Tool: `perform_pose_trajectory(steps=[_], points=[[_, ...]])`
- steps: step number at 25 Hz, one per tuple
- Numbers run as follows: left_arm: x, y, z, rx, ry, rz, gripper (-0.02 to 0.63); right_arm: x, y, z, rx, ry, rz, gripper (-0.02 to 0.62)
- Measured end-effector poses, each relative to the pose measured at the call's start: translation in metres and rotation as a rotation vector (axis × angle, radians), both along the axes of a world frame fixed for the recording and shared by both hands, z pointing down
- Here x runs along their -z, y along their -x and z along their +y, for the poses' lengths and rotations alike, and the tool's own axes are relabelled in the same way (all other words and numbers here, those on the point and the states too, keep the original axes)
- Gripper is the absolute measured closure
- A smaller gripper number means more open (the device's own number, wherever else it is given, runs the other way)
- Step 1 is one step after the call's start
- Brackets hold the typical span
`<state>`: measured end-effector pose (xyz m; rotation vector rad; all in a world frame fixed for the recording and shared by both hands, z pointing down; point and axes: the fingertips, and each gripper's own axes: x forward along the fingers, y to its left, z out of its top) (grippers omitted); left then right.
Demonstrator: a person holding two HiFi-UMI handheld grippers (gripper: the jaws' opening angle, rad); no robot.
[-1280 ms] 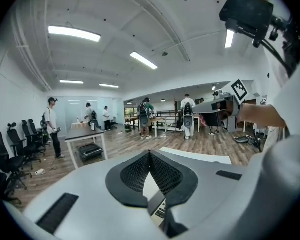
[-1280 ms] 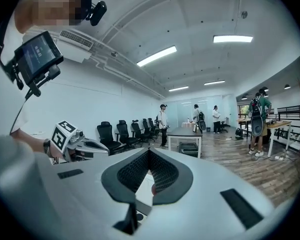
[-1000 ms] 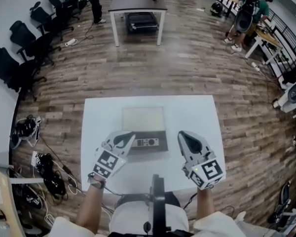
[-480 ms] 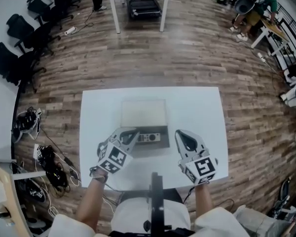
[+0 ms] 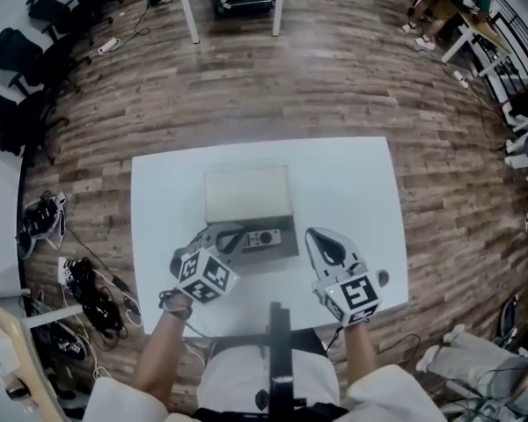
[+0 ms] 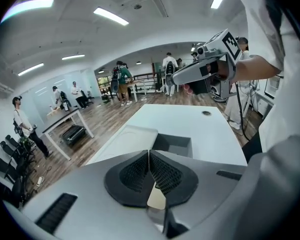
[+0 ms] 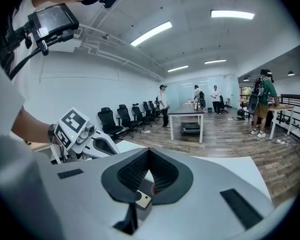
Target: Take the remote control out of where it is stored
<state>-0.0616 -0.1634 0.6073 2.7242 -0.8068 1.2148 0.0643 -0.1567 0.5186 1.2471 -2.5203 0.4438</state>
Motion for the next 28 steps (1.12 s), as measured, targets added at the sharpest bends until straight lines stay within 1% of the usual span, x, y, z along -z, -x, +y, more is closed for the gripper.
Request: perform_pose_trajectory(steps=[2, 8, 10, 14, 16, 18, 20, 25, 28], points=[[-0.007, -0.002, 0.0, -0.006, 0.021, -0.006, 0.615, -0.006, 0.0, 0.0, -0.006, 0.015, 0.011, 0.597], [-0.024, -0.005, 0.001, -0.023, 0.071, -0.022, 0.613, -0.022, 0.004, 0.004, 0.004, 0.053, -0.004, 0.597], [-0.028, -0.006, 0.002, -0.028, 0.087, -0.027, 0.591, -0.024, 0.005, 0.004, 0.004, 0.06, -0.008, 0.597], [-0.039, -0.008, 0.008, -0.042, 0.121, -0.043, 0.588, -0.029, 0.002, 0.005, 0.005, 0.07, -0.007, 0.597], [-0.045, -0.009, 0.011, -0.056, 0.145, -0.057, 0.57, -0.031, 0.0, 0.005, 0.004, 0.072, -0.007, 0.597], [-0.051, -0.01, 0.014, -0.071, 0.171, -0.071, 0.566, -0.031, -0.003, 0.006, 0.002, 0.074, -0.007, 0.597], [-0.059, -0.01, 0.016, -0.087, 0.195, -0.098, 0.561, -0.033, -0.005, 0.007, -0.001, 0.081, -0.004, 0.597], [-0.086, -0.001, 0.022, -0.134, 0.245, -0.238, 0.55, -0.041, -0.007, 0.009, -0.001, 0.103, -0.002, 0.597], [-0.095, -0.001, 0.025, -0.141, 0.287, -0.256, 0.535, -0.044, -0.009, 0.008, 0.0, 0.11, 0.001, 0.597]])
